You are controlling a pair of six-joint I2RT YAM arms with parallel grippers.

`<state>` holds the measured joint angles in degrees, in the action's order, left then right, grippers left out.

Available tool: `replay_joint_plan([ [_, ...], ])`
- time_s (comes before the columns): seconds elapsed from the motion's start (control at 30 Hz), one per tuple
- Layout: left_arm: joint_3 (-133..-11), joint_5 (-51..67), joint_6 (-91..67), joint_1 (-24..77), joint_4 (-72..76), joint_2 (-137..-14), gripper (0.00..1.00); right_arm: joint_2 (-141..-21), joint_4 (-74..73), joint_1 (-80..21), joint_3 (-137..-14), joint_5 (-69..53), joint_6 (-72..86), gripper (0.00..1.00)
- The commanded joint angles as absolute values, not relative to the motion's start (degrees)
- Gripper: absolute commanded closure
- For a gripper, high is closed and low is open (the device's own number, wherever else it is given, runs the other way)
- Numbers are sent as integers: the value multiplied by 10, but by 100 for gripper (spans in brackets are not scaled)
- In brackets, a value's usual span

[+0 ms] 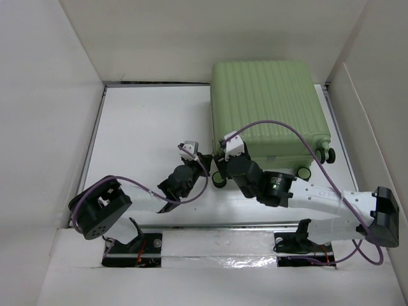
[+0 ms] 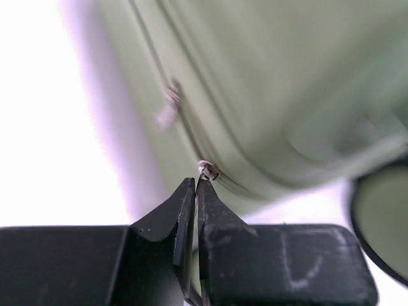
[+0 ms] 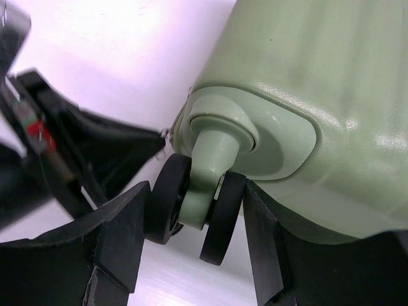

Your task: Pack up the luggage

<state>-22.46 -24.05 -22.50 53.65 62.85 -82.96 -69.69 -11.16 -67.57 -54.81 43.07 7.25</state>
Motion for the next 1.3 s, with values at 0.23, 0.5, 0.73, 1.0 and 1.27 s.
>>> replay_joint_plan([
  [0.23,-286,-288,-157,396,617,-840,100,-656,-98,-715,-544,273,49,100],
  [0.5,-281,-308,-241,352,580,-796,100,-762,-13,-727,-594,139,13,100],
  [0.73,-213,-342,-378,315,437,-465,68,-880,38,-740,-716,19,-22,100],
  [1.0,-230,-368,-417,309,282,-201,32,-926,20,-775,-845,-45,-42,82],
  [1.27,-344,-275,-404,309,146,-180,23,-816,-65,-804,-831,83,-67,0],
])
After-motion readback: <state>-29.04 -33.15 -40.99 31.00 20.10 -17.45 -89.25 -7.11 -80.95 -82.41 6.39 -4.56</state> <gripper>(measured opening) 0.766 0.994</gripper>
